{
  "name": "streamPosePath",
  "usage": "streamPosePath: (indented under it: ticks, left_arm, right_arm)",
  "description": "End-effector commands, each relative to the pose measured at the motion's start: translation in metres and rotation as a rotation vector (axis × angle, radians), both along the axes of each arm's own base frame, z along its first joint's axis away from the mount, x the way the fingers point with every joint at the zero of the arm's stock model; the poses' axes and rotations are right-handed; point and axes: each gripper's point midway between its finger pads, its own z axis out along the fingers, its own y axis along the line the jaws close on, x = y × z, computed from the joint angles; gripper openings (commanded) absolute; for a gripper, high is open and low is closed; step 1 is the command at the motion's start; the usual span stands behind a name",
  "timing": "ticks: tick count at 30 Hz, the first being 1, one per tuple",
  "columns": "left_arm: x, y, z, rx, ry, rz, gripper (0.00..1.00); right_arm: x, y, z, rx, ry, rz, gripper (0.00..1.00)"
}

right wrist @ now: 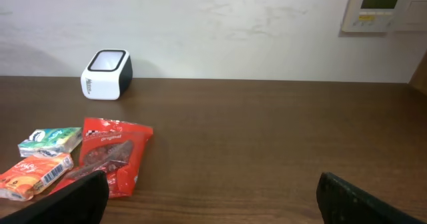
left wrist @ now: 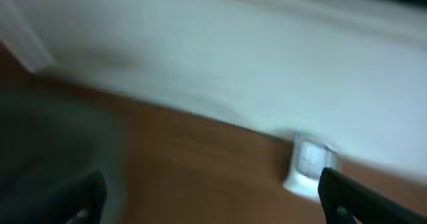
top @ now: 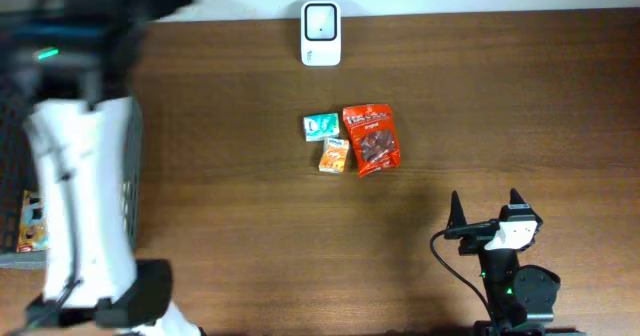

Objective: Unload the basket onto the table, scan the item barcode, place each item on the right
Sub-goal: 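Grasp a green box from the basket and place it beside the orange box, then grasp the large yellow snack bag from the basket and place it left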

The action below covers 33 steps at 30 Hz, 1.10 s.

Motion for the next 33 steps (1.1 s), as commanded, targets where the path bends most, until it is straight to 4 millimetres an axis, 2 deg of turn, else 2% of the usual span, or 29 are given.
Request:
streamPosePath:
  ticks: [1,2,4,5,6,7,8,9,10,12,16,22,26,27,33]
  left_arm:
    - [-0.049,0.14,-0.007,-0.113,-0.006,0.514,0.99]
    - [-0.06,0.164,-0.02,-0.123,0.043,0.568,0.99]
    - [-0.083,0.194,-0.057,-0.16,0.186,0.64,0.99]
    - [-0.088,0.202,-0.071,-0.173,0.23,0.659,0.99]
    - [-0.093,0.216,-0.096,-0.193,0.301,0.692,0.99]
    - [-0.094,0.222,-0.111,-0.197,0.343,0.708,0.99]
    - [-0.096,0.228,-0.137,-0.207,0.416,0.725,0.99]
    - [-0.097,0.231,-0.158,-0.216,0.475,0.735,0.99]
    - [-0.099,0.231,-0.17,-0.232,0.502,0.753,0.99]
    - [-0.106,0.229,-0.225,-0.289,0.631,0.821,1.0]
    - [-0.132,0.218,-0.288,-0.395,0.748,1.011,0.99]
    - [-0.15,0.219,-0.356,-0.349,0.842,1.08,0.99]
    - [-0.169,0.225,-0.367,-0.307,0.857,1.178,0.99]
    - [-0.179,0.225,-0.376,-0.321,0.866,1.218,0.99]
    - [-0.205,0.223,-0.405,-0.323,0.923,1.246,0.99]
  right_arm:
    - [0.0,-0.001,-0.003,-0.006,0.003,-0.002,0.99]
    - [0.0,-0.001,-0.003,-0.006,0.003,-0.002,0.99]
    - [0.0,-0.001,-0.003,-0.006,0.003,-0.003,0.99]
    - [0.0,-0.001,-0.003,-0.006,0.003,-0.002,0.99]
    - [0.0,-0.001,-0.003,-0.006,0.003,-0.002,0.99]
    - [0.0,-0.001,-0.003,-0.006,0.003,-0.002,0.99]
    - [0.0,-0.001,-0.003,-0.006,0.003,-0.002,0.99]
    - [0.0,-0.001,-0.003,-0.006,0.003,-0.002,0.99]
    - [0.0,-0.001,-0.003,-0.006,0.003,-0.002,0.99]
    - [0.0,-0.001,-0.003,-0.005,0.003,-0.002,0.99]
    - [0.0,-0.001,-0.003,-0.006,0.003,-0.002,0.98]
    - [0.0,-0.001,-0.003,-0.006,0.003,-0.002,0.99]
    - [0.0,-0.001,-0.003,-0.006,0.003,-0.002,0.99]
    - [0.0,-0.001,-0.003,-0.006,0.003,-0.002,0.99]
    - [0.0,-0.001,-0.003,-0.006,0.003,-0.002,0.99]
